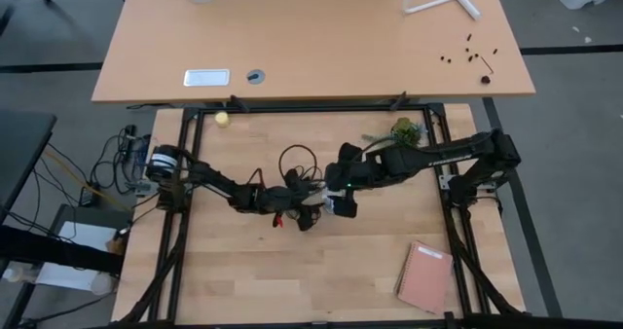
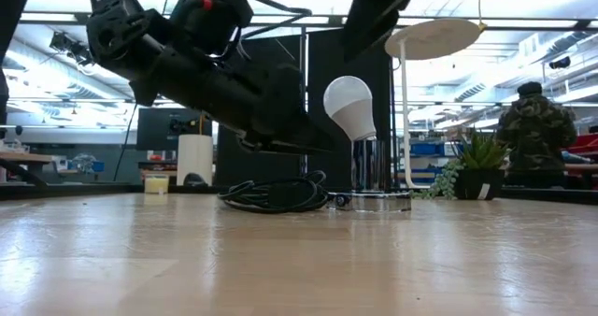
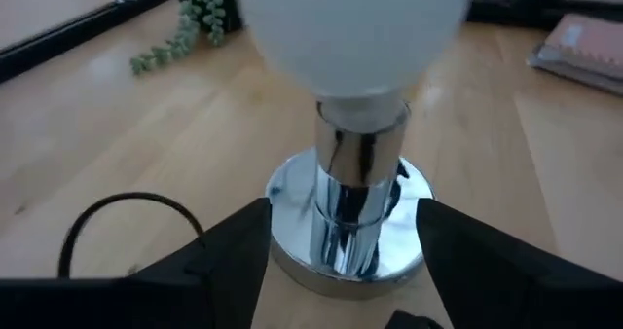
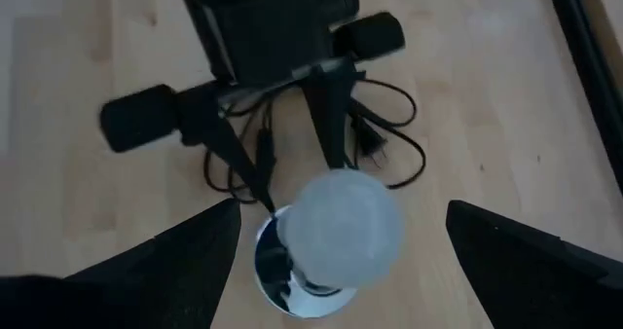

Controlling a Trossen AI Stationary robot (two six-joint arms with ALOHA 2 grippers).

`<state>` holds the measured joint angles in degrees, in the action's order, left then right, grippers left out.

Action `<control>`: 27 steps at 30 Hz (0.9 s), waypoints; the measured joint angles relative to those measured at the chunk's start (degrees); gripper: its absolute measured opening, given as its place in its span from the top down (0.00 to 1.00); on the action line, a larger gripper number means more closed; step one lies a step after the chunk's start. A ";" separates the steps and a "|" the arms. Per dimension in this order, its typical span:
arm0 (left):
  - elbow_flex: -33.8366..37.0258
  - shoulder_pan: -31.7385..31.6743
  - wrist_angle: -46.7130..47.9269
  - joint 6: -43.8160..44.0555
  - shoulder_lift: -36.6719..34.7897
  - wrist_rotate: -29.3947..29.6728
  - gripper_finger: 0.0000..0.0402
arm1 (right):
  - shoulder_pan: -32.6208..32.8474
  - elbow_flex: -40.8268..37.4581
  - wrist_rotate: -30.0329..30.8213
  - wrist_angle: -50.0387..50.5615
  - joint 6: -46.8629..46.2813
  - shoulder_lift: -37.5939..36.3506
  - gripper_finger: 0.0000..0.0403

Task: Screw lightbulb
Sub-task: Insert the white lightbulb into the metallic lamp

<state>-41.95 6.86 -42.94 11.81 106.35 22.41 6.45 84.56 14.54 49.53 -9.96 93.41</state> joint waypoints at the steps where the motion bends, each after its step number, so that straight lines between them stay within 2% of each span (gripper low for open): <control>1: -0.02 -0.14 -0.39 0.39 0.42 0.02 0.33 | -0.55 0.61 -0.53 0.89 0.04 0.67 0.08; 5: -0.06 -0.21 -3.15 0.04 2.03 -1.19 0.26 | -2.27 2.00 -2.58 1.42 1.07 2.27 0.08; 11: -0.12 -0.16 -2.39 -2.86 1.83 -1.51 0.16 | -3.38 4.12 -3.91 3.45 3.15 4.75 0.08; 20: -0.06 -0.01 -2.29 -6.99 -0.50 -2.45 0.21 | -4.40 4.67 -5.87 3.47 5.16 4.93 0.08; 27: -0.09 -0.01 -0.91 -6.76 -2.60 -2.58 0.27 | -6.02 4.67 -6.89 3.37 5.23 4.93 0.08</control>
<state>-42.04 6.85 -43.85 5.05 103.75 19.84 0.43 89.23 7.65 52.89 -4.72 98.35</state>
